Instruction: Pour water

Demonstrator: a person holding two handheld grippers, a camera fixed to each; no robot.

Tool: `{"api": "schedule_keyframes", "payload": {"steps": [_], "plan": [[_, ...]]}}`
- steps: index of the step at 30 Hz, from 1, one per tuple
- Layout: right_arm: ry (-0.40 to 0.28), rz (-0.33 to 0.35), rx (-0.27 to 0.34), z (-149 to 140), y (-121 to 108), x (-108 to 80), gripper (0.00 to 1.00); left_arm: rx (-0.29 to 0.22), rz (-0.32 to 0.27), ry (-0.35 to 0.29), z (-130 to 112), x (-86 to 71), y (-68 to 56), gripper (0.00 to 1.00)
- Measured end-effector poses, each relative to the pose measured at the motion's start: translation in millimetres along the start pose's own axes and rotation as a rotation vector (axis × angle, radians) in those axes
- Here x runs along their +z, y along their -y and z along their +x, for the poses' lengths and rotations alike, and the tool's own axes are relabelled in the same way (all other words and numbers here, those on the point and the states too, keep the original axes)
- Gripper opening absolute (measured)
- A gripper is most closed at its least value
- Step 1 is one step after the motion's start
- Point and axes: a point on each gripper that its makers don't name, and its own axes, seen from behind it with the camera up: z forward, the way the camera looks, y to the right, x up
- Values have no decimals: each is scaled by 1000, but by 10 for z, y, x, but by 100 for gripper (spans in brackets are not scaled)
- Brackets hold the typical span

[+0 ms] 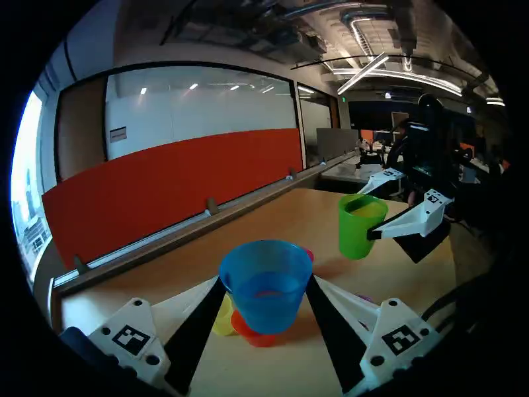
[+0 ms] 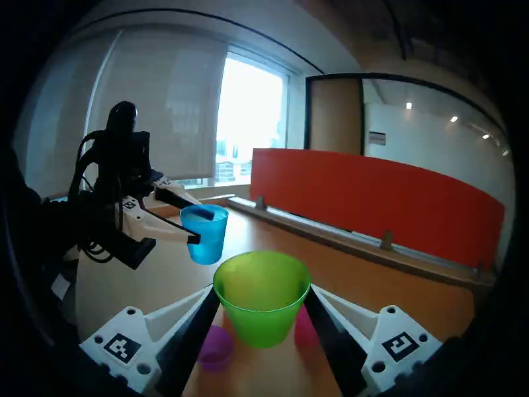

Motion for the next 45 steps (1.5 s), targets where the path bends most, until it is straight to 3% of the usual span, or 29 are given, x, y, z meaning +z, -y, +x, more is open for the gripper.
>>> {"api": "schedule_keyframes", "payload": {"steps": [19, 27, 36, 45], "plan": [[-31, 18, -7, 101, 94, 47, 91, -41, 37, -141, 217, -290, 70, 85], [-34, 29, -6, 127, 117, 53, 91, -52, 40, -171, 246, -347, 77, 85], [-22, 63, -14, 108, 201, 96, 91, -46, 47, -175, 237, -385, 107, 85], [-27, 104, -3, 124, 337, 227, 90, 4, 70, -188, 296, -458, 209, 85]]}}
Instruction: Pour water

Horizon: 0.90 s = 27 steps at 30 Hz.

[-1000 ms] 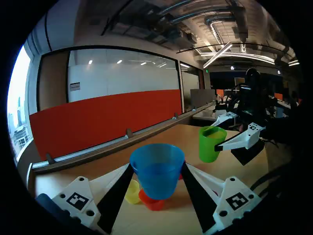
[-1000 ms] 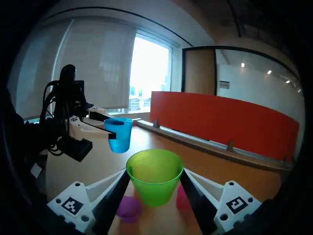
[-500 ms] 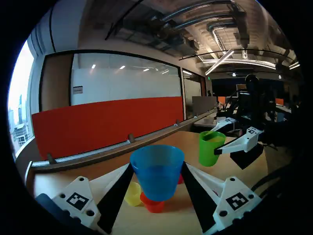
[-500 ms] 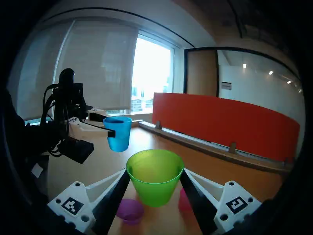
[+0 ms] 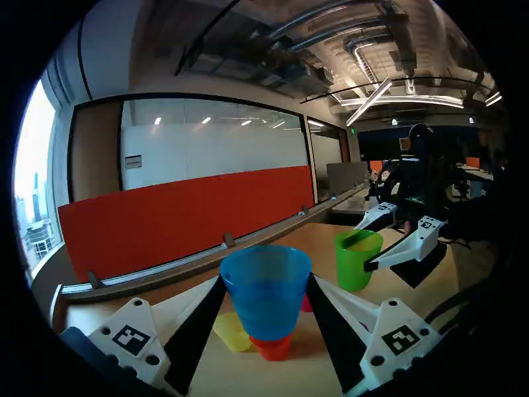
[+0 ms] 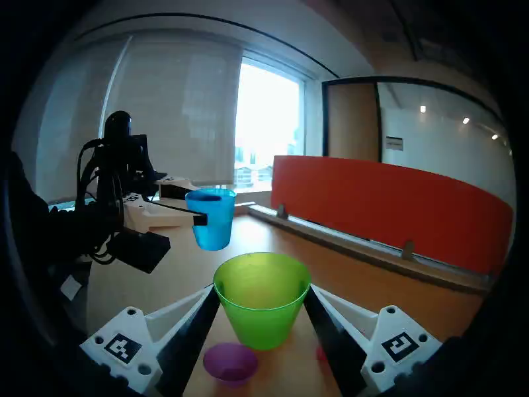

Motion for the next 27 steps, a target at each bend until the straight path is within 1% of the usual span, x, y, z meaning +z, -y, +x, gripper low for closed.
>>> {"api": "schedule_keyframes", "payload": {"steps": [6, 15, 21, 27], "plan": [[2, 20, 13, -8, 69, 91, 90, 42, 28, -1, 4, 6, 100, 85], [1, 45, 12, -42, 155, 177, 90, 134, 20, -31, 128, -4, 50, 85], [-6, 73, 15, -43, 270, 223, 90, 185, 28, -29, 163, 12, 44, 85], [-14, 88, 17, -36, 335, 278, 90, 232, 31, -32, 209, 12, 22, 85]]}}
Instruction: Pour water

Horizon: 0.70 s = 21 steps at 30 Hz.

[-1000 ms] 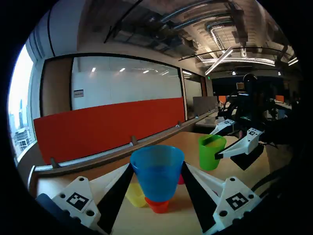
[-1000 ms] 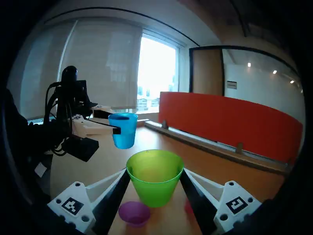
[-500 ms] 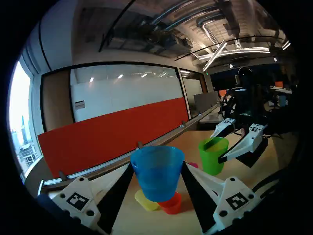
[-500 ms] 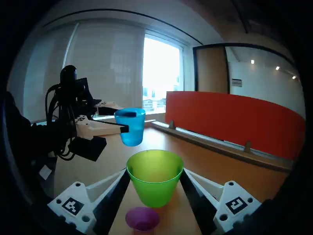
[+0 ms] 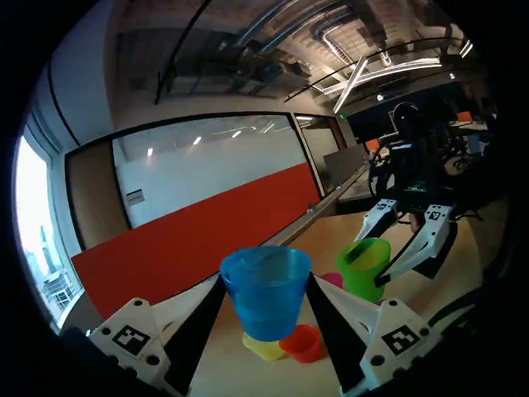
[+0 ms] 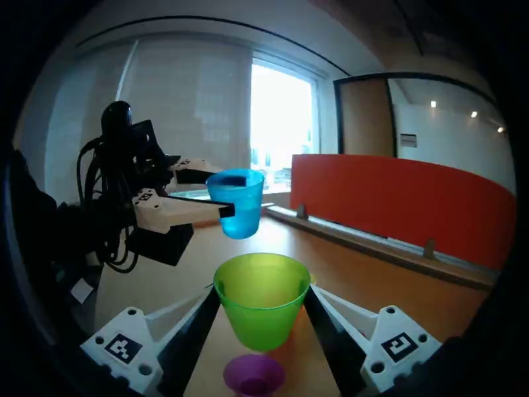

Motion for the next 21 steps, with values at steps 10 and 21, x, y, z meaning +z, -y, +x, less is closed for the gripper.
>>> {"api": "schedule_keyframes", "payload": {"steps": [10, 21], "plan": [[-4, 34, 5, -7, 120, 96, 90, 95, -4, -11, 66, -12, 3, 85], [-5, 52, 9, -26, 177, 174, 90, 176, -10, -8, 76, 2, 12, 85]]}}
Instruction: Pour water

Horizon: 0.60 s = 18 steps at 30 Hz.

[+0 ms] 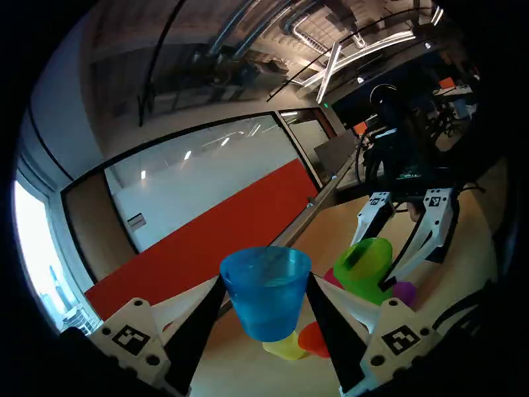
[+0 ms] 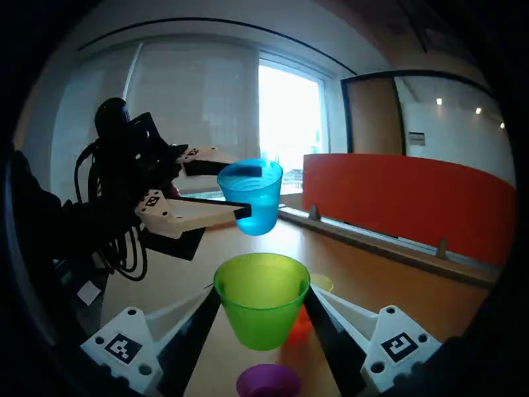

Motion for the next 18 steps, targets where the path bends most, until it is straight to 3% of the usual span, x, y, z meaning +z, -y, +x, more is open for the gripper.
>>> {"api": "schedule_keyframes", "payload": {"steps": [18], "plan": [[14, 31, -19, -8, 89, 134, 90, 145, -24, 4, 124, -12, -37, 85]]}}
